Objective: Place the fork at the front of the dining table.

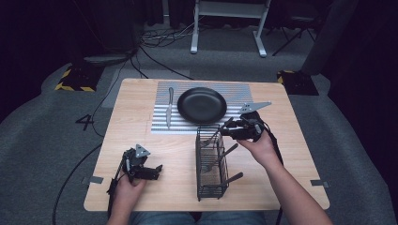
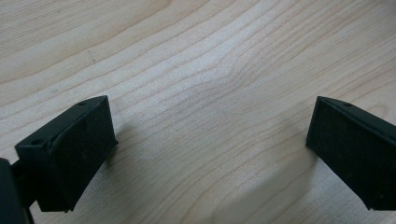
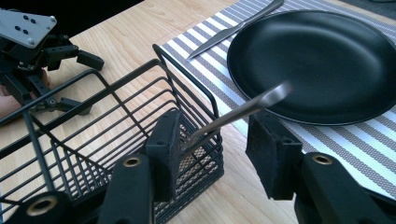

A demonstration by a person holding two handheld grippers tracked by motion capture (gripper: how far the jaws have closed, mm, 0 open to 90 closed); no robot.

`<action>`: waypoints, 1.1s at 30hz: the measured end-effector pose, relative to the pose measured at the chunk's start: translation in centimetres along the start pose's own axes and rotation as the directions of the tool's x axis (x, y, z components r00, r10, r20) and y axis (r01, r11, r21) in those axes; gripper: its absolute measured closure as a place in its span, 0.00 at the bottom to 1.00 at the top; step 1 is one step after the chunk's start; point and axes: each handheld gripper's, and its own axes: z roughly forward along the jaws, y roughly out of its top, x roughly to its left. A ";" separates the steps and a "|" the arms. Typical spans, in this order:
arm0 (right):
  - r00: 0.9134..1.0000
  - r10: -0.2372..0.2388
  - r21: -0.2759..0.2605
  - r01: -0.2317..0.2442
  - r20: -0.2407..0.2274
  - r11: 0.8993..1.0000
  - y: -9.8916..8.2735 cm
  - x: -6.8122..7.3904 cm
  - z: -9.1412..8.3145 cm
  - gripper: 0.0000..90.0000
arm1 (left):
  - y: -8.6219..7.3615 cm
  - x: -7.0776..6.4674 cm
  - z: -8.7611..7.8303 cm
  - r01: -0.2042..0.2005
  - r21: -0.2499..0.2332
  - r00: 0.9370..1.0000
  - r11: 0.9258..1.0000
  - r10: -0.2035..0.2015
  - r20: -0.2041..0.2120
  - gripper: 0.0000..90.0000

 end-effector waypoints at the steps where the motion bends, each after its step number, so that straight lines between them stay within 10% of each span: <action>1: 1.000 0.002 0.003 -0.002 -0.003 1.000 0.0 -0.1 0.1 0.63 | 0.0 0.0 0.0 0.000 0.000 1.000 1.000 0.000 0.000 0.01; 22: 0.995 0.081 -0.044 -0.084 -0.066 0.996 -0.4 -0.8 0.5 0.88 | 0.0 0.0 0.0 0.010 -0.001 1.000 1.000 -0.010 -0.005 0.01; 33: 0.998 0.009 -0.075 -0.014 -0.068 0.997 0.3 0.6 -0.2 0.95 | 0.0 0.0 0.0 0.009 -0.001 1.000 1.000 -0.009 -0.005 0.01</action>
